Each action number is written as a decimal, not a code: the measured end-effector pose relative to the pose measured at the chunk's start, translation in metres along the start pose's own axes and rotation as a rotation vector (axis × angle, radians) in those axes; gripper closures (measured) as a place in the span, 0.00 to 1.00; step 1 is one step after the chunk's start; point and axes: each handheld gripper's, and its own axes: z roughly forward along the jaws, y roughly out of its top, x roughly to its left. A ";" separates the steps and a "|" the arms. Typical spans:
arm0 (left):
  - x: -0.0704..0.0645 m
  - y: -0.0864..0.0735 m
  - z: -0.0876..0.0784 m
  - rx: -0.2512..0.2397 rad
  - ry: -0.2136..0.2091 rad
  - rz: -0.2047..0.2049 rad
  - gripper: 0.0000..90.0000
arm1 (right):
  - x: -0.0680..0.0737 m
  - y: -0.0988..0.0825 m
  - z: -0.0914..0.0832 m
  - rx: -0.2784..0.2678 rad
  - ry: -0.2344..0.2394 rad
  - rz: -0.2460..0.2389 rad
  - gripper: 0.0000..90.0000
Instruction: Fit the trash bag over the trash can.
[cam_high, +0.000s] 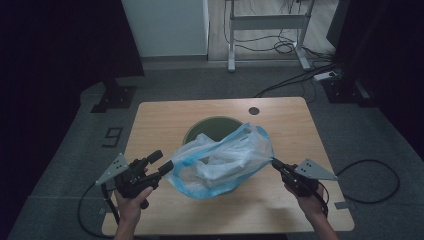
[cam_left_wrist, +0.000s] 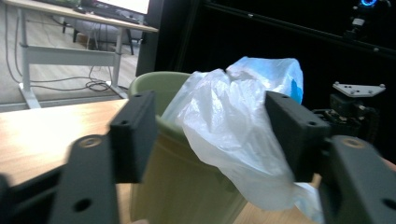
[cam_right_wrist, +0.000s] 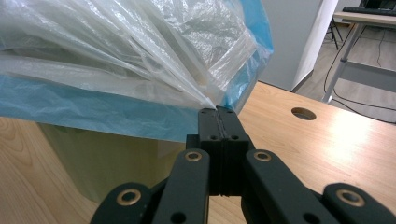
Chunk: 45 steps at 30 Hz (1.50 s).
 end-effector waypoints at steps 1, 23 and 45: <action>-0.001 0.001 -0.001 -0.005 0.003 0.001 0.29 | 0.000 0.000 0.000 -0.001 -0.001 -0.005 0.99; -0.022 0.017 0.051 0.190 -0.003 0.176 0.60 | 0.008 0.010 -0.004 -0.024 0.010 -0.029 0.98; -0.011 0.015 0.045 0.115 -0.026 0.110 1.00 | -0.020 0.087 0.016 -0.138 0.042 -0.008 0.54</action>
